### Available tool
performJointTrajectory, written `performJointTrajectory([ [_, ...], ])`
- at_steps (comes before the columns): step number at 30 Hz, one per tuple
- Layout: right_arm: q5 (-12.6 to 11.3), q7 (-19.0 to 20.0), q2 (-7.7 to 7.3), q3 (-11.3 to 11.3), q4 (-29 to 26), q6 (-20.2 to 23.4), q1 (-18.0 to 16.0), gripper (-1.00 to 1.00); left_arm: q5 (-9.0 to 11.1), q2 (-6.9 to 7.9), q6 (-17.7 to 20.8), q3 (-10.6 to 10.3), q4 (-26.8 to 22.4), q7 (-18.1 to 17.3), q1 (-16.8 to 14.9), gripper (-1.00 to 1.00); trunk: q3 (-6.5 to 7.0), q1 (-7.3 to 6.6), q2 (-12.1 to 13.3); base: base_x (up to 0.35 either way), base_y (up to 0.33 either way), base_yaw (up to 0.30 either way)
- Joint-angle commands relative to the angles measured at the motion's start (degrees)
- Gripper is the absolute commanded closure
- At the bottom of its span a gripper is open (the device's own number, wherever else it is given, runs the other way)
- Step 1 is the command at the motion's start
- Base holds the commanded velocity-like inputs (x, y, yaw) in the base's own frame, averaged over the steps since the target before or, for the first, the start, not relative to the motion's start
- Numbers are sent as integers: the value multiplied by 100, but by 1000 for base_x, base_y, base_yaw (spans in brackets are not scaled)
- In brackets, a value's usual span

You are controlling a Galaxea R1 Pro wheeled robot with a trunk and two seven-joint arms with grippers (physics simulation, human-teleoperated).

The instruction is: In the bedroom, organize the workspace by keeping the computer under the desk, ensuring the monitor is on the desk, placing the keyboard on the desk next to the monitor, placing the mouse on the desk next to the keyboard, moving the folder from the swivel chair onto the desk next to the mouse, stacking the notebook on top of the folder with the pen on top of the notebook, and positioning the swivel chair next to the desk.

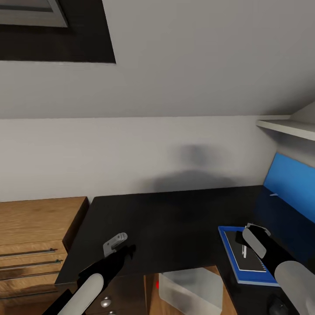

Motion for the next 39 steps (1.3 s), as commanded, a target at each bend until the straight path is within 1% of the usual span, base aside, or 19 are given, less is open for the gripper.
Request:
performJointTrajectory([
  [1, -64, -43, -8, 43, -10, 6, -6, 100, 17, 4, 20, -7, -9, 35, -7, -100, -9, 2, -8, 0, 0, 0],
  [2, -64, -48, -6, 43, -11, 6, -6, 100, 16, 4, 20, -7, -10, 35, -7, -100, -9, 2, -8, 0, 0, 0],
  [27, -64, -56, -11, 43, -3, 7, -6, 100, 19, 4, 20, -7, -13, 35, -7, -100, -458, 551, -1010, 0, 0, 0],
  [37, -64, -56, -11, 43, -6, 7, -6, 100, 24, 4, 29, -3, -13, 35, -7, -100, -458, 551, -1010, 0, 0, 0],
  [38, -64, -56, -11, 43, -7, 7, -6, -100, 25, 4, 29, -2, -13, 35, -7, -100, -458, 551, -1010, 0, 0, 0],
  [39, -63, -56, -11, 43, -9, 6, -6, -100, 25, 4, 29, -3, -13, 35, -7, -100, -458, 551, -1010, 0, 0, 0],
])
